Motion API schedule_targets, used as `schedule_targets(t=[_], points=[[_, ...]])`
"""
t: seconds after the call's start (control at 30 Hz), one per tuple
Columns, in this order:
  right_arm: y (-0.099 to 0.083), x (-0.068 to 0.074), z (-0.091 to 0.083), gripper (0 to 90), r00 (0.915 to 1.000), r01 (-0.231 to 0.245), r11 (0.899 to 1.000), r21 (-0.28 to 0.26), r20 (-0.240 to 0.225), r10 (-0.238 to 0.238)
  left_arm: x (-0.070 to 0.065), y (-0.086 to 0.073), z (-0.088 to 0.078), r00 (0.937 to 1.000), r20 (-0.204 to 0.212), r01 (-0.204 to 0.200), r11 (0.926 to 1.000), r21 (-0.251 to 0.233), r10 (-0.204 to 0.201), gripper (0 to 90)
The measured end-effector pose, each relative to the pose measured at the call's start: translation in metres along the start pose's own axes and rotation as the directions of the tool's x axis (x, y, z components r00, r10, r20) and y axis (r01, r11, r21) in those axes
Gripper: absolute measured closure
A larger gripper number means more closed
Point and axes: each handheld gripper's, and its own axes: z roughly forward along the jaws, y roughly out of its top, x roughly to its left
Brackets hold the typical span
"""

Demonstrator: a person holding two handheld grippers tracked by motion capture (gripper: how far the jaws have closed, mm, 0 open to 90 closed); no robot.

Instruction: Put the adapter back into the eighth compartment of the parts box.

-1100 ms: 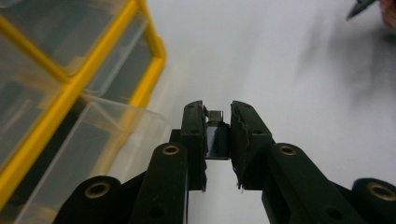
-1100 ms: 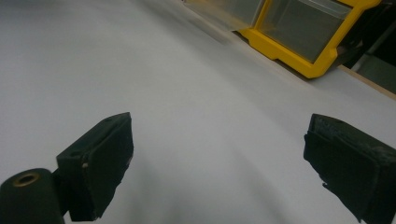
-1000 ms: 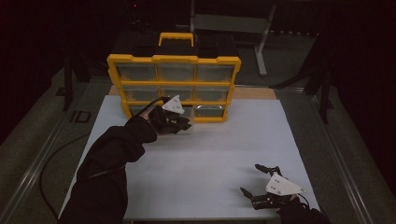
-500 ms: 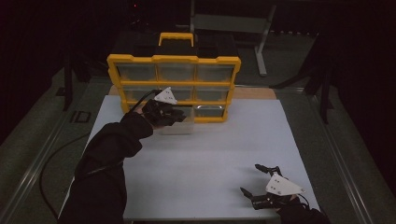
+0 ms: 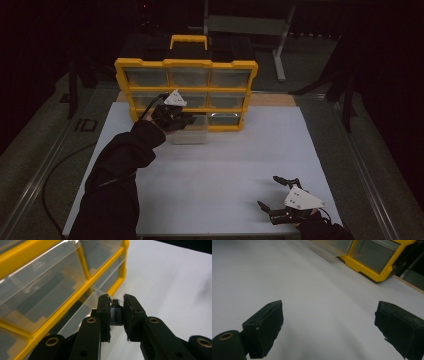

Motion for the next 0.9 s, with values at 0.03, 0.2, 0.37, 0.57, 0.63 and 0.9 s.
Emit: schedule_targets(t=[0.03, 0.2, 0.37, 0.57, 0.63, 0.9], points=[[0.0, 0.0, 0.0, 8.4, 1.0, 0.003, 1.0, 0.0, 0.001, -0.003, 0.0, -0.001, 0.002, 0.9999, -0.009, 0.007, 1.0, -0.005, -0.007, 75.6], [0.0, 0.0, 0.0, 8.4, 1.0, 0.008, 1.0, 0.003, 0.0, -0.008, 0.003, -0.007, 0.007, 0.999, -0.029, 0.032, 0.9993, -0.02, -0.033, 75.5], [0.0, 0.0, 0.0, 8.4, 0.9999, 0.012, 1.0, 0.003, -0.001, -0.012, 0.005, -0.011, 0.013, 0.9974, -0.046, 0.055, 0.9982, -0.026, -0.056, 75.5], [0.0, 0.0, 0.0, 8.4, 0.9999, 0.01, 1.0, 0.004, -0.001, -0.01, 0.006, -0.016, 0.022, 0.997, -0.039, 0.066, 0.9977, -0.017, -0.067, 75.5], [0.0, 0.0, 0.0, 8.4, 1.0, 0.009, 1.0, 0.003, -0.002, -0.009, 0.006, -0.017, 0.024, 0.9969, -0.044, 0.065, 0.9978, -0.013, -0.066, 75.5], [0.0, 0.0, 0.0, 8.4, 1.0, 0.008, 1.0, 0.005, 0.0, -0.008, 0.008, -0.021, 0.032, 0.9942, -0.061, 0.089, 0.9961, 0.003, -0.088, 75.4]])
